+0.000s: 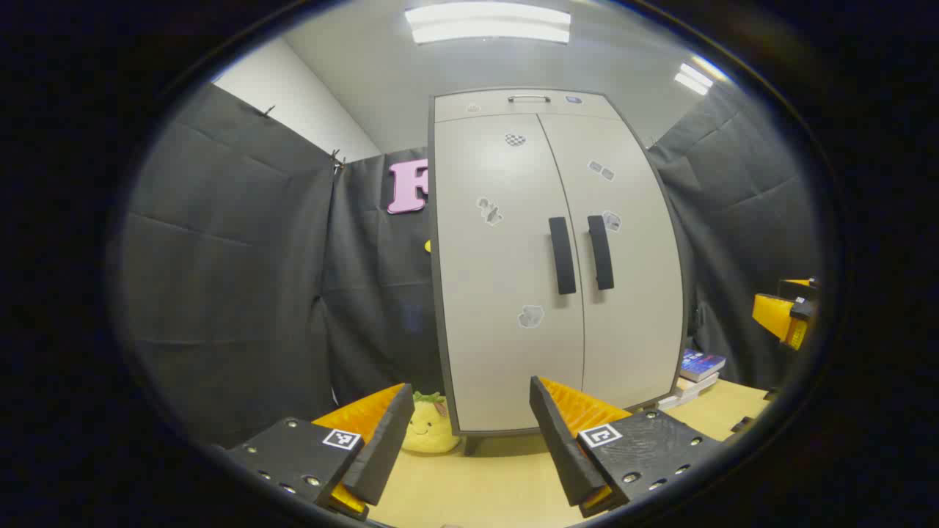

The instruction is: Open the right door of the double-door shoe cabinet with the right hand, and open the left door with the left hand.

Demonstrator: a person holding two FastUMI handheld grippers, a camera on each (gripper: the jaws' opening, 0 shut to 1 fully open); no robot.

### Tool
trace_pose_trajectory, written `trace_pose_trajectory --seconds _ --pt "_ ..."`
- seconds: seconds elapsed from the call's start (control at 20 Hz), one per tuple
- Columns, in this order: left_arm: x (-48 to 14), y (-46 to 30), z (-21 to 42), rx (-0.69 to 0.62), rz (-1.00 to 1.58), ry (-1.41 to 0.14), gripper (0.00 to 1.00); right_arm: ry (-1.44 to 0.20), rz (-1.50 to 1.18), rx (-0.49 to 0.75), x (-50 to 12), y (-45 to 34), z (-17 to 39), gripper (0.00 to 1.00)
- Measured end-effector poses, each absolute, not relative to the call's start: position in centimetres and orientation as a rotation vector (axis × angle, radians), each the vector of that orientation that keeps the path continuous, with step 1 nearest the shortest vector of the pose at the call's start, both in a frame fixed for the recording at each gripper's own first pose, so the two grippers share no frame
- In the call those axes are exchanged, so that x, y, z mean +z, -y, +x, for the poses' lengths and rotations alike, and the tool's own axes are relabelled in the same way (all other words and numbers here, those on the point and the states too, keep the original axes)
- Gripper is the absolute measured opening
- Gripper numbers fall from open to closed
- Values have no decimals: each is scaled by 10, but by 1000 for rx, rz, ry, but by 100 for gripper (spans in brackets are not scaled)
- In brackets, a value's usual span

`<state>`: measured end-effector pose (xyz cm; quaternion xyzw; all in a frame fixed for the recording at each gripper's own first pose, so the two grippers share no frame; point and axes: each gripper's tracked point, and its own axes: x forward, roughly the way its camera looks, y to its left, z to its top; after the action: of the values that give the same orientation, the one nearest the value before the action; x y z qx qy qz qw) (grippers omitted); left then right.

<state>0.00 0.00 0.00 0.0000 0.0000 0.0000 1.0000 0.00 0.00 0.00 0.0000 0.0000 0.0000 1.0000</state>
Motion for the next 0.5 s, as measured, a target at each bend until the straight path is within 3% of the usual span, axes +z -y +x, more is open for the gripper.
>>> trace_pose_trajectory --seconds 0.5 --pt "9 1 1 -6 9 22 92 -17 4 0 -1 1 0 97"
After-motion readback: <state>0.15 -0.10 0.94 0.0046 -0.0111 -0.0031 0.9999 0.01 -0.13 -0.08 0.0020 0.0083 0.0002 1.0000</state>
